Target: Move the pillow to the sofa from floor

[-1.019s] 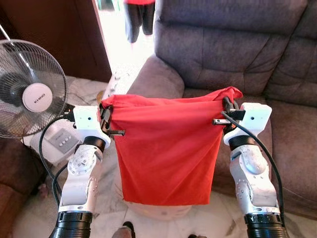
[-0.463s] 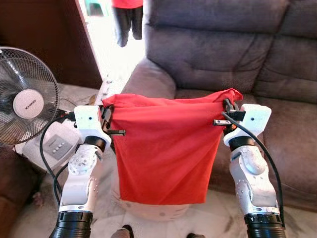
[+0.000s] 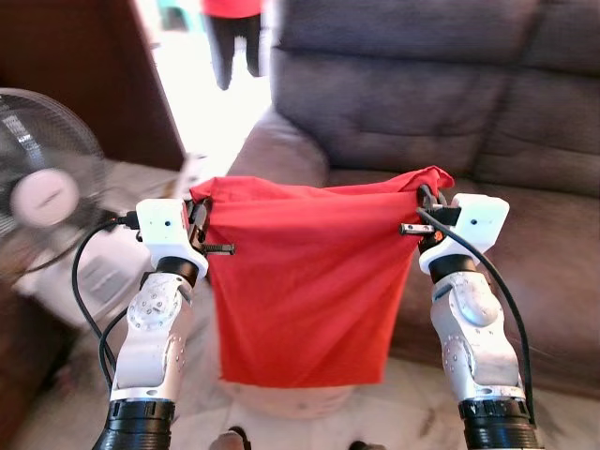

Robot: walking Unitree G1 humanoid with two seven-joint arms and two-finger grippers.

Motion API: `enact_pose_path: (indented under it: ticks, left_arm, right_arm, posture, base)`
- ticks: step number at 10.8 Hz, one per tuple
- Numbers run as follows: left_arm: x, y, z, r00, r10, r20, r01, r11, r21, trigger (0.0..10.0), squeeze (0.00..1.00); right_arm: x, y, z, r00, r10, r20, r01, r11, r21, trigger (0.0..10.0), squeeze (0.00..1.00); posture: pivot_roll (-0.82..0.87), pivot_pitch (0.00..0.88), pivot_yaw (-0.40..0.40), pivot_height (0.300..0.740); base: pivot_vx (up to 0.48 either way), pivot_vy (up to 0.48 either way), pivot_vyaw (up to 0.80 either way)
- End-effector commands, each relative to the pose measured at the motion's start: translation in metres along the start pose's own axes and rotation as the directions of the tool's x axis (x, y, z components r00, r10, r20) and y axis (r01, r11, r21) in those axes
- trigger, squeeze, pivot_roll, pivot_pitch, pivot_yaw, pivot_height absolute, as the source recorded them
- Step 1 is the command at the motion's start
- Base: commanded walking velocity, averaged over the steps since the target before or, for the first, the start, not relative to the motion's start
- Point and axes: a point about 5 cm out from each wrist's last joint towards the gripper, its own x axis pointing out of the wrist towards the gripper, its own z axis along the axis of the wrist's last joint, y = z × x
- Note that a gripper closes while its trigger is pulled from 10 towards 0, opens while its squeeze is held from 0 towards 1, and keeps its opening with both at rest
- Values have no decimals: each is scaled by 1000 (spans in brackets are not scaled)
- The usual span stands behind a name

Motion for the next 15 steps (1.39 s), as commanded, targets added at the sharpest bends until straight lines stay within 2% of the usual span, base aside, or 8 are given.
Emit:
enact_pose_path:
  ticks: [1,3,5,8,15]
  left_arm:
    - [5,1,17,996,2,89,-2,1000,9,10000,0]
    - [5,0,18,996,-1,92,1,1000,4,10000,0]
    - [5,-1,18,996,-1,93,1,1000,1,10000,0]
    - [6,-1,19,995,-1,102,1,1000,0,10000,0]
    - [6,0,18,995,10,102,-9,1000,-15,10000,0]
  right_arm:
    - [4,-3,17,997,-8,81,8,1000,-4,10000,0]
    - [5,-3,17,997,-12,82,13,1000,-8,10000,0]
    - [5,-4,15,998,-19,67,20,1000,-3,10000,0]
    - [6,-4,17,997,-15,79,15,1000,-8,10000,0]
    - [7,-4,17,997,-6,76,7,1000,-14,10000,0]
  posture:
    - [50,150,29,739]
    - [50,152,28,739]
    - [51,153,27,739]
    - [50,153,25,739]
    - [47,154,17,739]
  base:
    - [0,-480,0]
    - [0,0,0]
    - [0,-480,0]
    - [0,0,-385]
    - [0,-480,0]
